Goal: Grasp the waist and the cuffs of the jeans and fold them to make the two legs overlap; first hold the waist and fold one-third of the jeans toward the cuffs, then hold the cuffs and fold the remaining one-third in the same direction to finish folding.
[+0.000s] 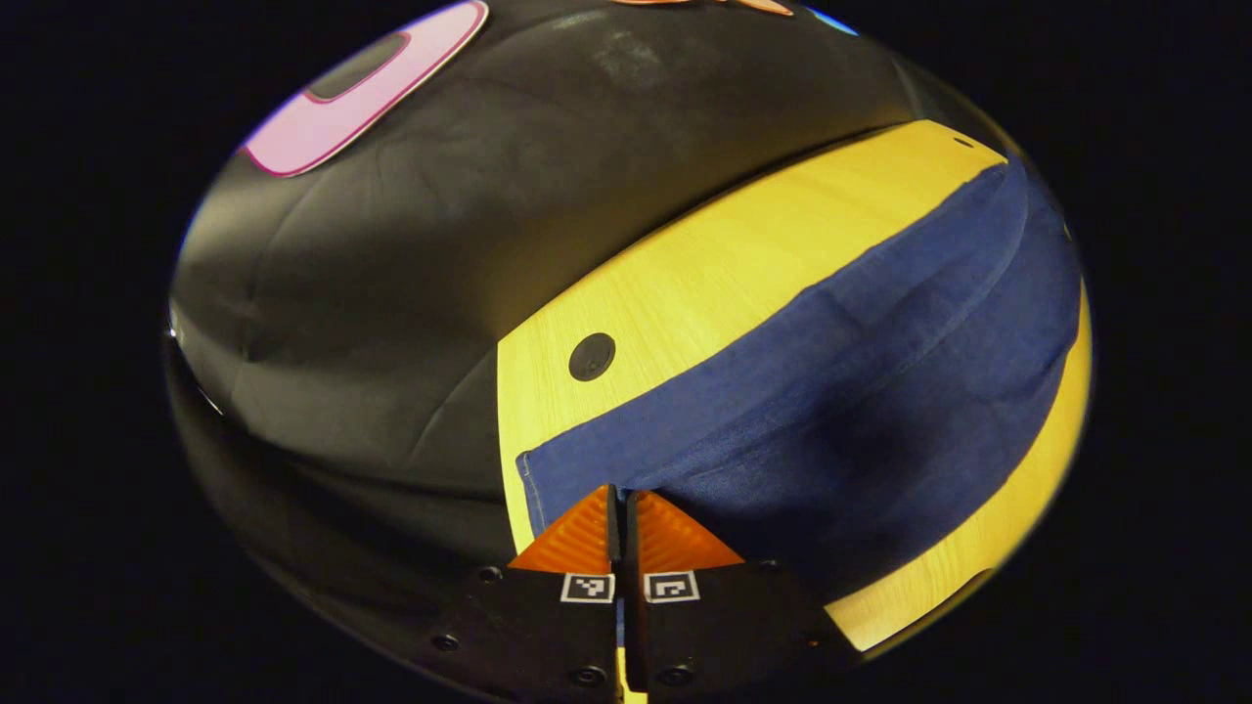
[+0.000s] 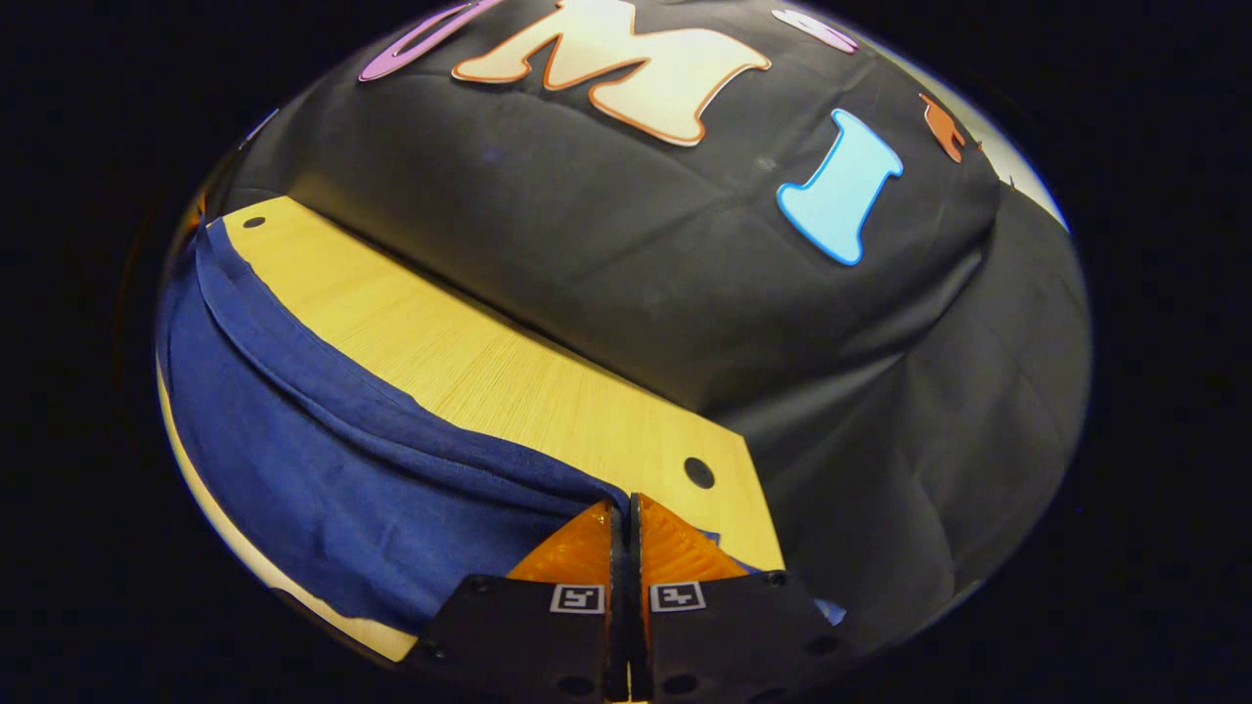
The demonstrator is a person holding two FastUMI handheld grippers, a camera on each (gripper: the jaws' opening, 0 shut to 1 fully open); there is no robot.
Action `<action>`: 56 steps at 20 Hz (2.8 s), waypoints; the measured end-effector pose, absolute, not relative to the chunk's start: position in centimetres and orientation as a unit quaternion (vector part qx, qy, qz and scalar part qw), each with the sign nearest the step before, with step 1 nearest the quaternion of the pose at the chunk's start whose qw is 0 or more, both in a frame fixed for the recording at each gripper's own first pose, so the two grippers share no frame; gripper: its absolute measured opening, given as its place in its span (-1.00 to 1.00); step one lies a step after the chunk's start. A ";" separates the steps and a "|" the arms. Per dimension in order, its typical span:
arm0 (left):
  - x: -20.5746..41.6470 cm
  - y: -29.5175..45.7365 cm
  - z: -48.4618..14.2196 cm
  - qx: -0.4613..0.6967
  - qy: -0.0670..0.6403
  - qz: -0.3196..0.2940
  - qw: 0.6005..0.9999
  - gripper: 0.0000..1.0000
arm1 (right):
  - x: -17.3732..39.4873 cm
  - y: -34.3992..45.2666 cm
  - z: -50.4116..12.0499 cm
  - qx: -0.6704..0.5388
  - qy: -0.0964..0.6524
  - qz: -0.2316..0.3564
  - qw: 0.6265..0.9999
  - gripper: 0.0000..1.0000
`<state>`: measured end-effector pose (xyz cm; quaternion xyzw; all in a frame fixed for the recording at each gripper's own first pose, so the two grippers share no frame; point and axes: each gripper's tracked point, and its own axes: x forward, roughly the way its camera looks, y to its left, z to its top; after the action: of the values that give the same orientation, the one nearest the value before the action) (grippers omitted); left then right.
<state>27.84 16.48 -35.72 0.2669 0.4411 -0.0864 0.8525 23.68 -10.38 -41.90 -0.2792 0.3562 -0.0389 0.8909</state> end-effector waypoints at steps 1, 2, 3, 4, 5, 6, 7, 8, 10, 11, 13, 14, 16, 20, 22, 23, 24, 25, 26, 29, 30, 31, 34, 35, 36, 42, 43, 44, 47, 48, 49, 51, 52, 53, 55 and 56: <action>28.1 16.3 -36.3 0.258 0.442 -0.090 0.854 -1.00 | 23.5 -10.5 -42.3 -0.272 0.365 -0.045 0.889 -0.89; 27.9 16.4 -36.6 0.251 0.440 -0.088 0.857 -1.00 | 23.1 -10.5 -42.0 -0.266 0.367 -0.057 0.890 -1.00; 28.6 16.1 -37.0 0.242 0.435 -0.088 0.863 -0.38 | 23.6 -10.8 -41.9 -0.259 0.361 -0.065 0.894 -0.34; 27.5 15.8 -35.8 0.229 0.428 -0.085 0.870 0.24 | 23.2 -10.5 -40.8 -0.246 0.348 -0.067 0.902 0.32; 27.8 15.7 -35.6 0.219 0.415 -0.074 0.880 0.85 | 23.7 -10.6 -40.2 -0.233 0.338 -0.069 0.909 0.99; 28.5 15.6 -35.4 0.207 0.395 -0.063 0.893 0.90 | 23.6 -10.4 -38.8 -0.216 0.321 -0.070 0.919 0.98; 29.1 15.1 -34.5 0.192 0.368 -0.050 0.908 0.90 | 23.5 -10.0 -37.1 -0.194 0.297 -0.067 0.933 0.99; 29.7 14.2 -33.6 0.168 0.339 -0.040 0.925 0.90 | 23.7 -9.5 -34.8 -0.169 0.268 -0.065 0.946 0.99; 30.3 12.0 -30.6 0.117 0.274 -0.033 0.954 0.90 | 23.6 -8.3 -28.8 -0.108 0.190 -0.058 0.974 0.99; 30.3 10.6 -28.8 0.094 0.240 -0.038 0.965 0.90 | 23.6 -7.9 -25.5 -0.080 0.148 -0.054 0.984 1.00; 29.9 7.8 -25.2 0.058 0.181 -0.052 0.980 0.89 | 23.1 -7.7 -18.9 -0.043 0.084 -0.051 0.994 1.00; 29.5 6.4 -24.2 0.051 0.161 -0.059 0.984 0.89 | 22.5 -7.7 -16.8 -0.035 0.071 -0.049 0.996 1.00; 28.7 4.5 -22.7 0.039 0.136 -0.069 0.988 0.88 | 20.5 -7.8 -15.3 -0.025 0.068 -0.030 0.997 0.96; 29.0 -0.1 -19.3 0.009 0.084 -0.114 0.990 0.88 | 18.1 -8.3 -13.9 -0.041 0.060 -0.016 0.997 0.96; 28.7 -1.6 -18.2 -0.013 0.069 -0.134 0.989 0.88 | 16.8 -8.4 -13.0 -0.028 0.053 -0.017 0.998 0.96; 29.1 -2.2 -17.6 -0.028 0.061 -0.138 0.988 0.88 | 16.3 -8.4 -13.0 -0.022 0.051 -0.021 0.998 1.00; 29.0 -3.0 -17.3 -0.035 0.062 -0.141 0.987 0.88 | 15.9 -8.2 -12.9 -0.013 0.053 -0.022 0.998 1.00; 28.9 -3.4 -17.3 -0.040 0.065 -0.143 0.987 0.89 | 15.4 -7.4 -12.8 -0.005 0.054 -0.015 0.998 1.00; 28.6 -3.3 -17.0 -0.044 0.059 -0.141 0.987 0.88 | 15.2 -6.8 -12.7 -0.003 0.051 -0.008 0.999 1.00; 28.5 -3.7 -16.7 -0.041 0.051 -0.146 0.987 0.88 | 14.9 -5.8 -12.3 0.002 0.048 0.006 0.999 0.96; 28.4 -3.6 -16.7 -0.037 0.052 -0.147 0.987 0.88 | 14.9 -5.5 -12.0 0.004 0.044 0.009 0.999 0.96; 28.4 -3.4 -16.6 -0.032 0.052 -0.145 0.988 0.88 | 14.9 -5.4 -11.9 0.004 0.041 0.011 0.999 1.00; 28.3 -3.1 -16.7 -0.024 0.053 -0.145 0.988 0.88 | 14.9 -5.3 -12.0 -0.001 0.045 0.015 0.999 1.00; 28.1 -3.1 -16.6 -0.025 0.052 -0.143 0.988 0.88 | 14.9 -5.3 -12.0 -0.002 0.044 0.015 0.999 0.96; 28.2 -3.1 -16.4 -0.026 0.049 -0.143 0.988 0.88 | 14.8 -5.4 -11.7 -0.003 0.040 0.013 0.999 0.96; 28.2 -3.3 -16.4 -0.025 0.046 -0.146 0.988 0.88 | 14.7 -5.4 -11.3 -0.009 0.033 0.015 0.999 1.00; 28.2 -3.4 -16.4 -0.025 0.047 -0.147 0.988 0.88 | 14.6 -5.4 -11.2 -0.009 0.034 0.016 0.999 1.00; 28.2 -3.5 -16.3 -0.025 0.046 -0.149 0.987 0.88 | 14.5 -5.3 -11.1 -0.009 0.032 0.017 0.999 1.00; 28.2 -3.4 -16.1 -0.023 0.042 -0.150 0.988 0.88 | 14.5 -5.4 -10.8 -0.010 0.030 0.016 0.999 1.00; 28.2 -3.6 -16.1 -0.024 0.040 -0.152 0.987 0.88 | 14.4 -5.5 -10.7 -0.010 0.029 0.015 0.999 1.00; 28.2 -3.5 -16.0 -0.024 0.040 -0.150 0.988 0.88 | 14.4 -5.5 -10.6 -0.010 0.028 0.014 0.999 1.00; 28.1 -3.6 -16.0 -0.025 0.040 -0.150 0.988 0.88 | 14.3 -5.5 -10.4 -0.011 0.026 0.013 1.000 0.93; 28.1 -3.7 -16.1 -0.026 0.040 -0.152 0.987 0.88 | 14.2 -5.5 -10.4 -0.011 0.026 0.013 1.000 0.90; 28.0 -3.7 -16.1 -0.026 0.042 -0.152 0.987 0.88 | 14.1 -5.3 -10.4 -0.012 0.028 0.015 0.999 0.96; 28.0 -3.8 -16.0 -0.027 0.041 -0.155 0.987 0.88 | 13.8 -5.2 -10.2 -0.016 0.027 0.015 0.999 1.00; 28.0 -3.8 -16.0 -0.027 0.041 -0.157 0.986 0.88 | 13.7 -5.1 -9.9 -0.019 0.025 0.016 0.999 1.00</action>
<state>27.97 -3.84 -15.98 -0.0267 0.0407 -0.1568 0.9864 13.69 -5.06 -9.94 -0.0185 0.0250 0.0156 0.9994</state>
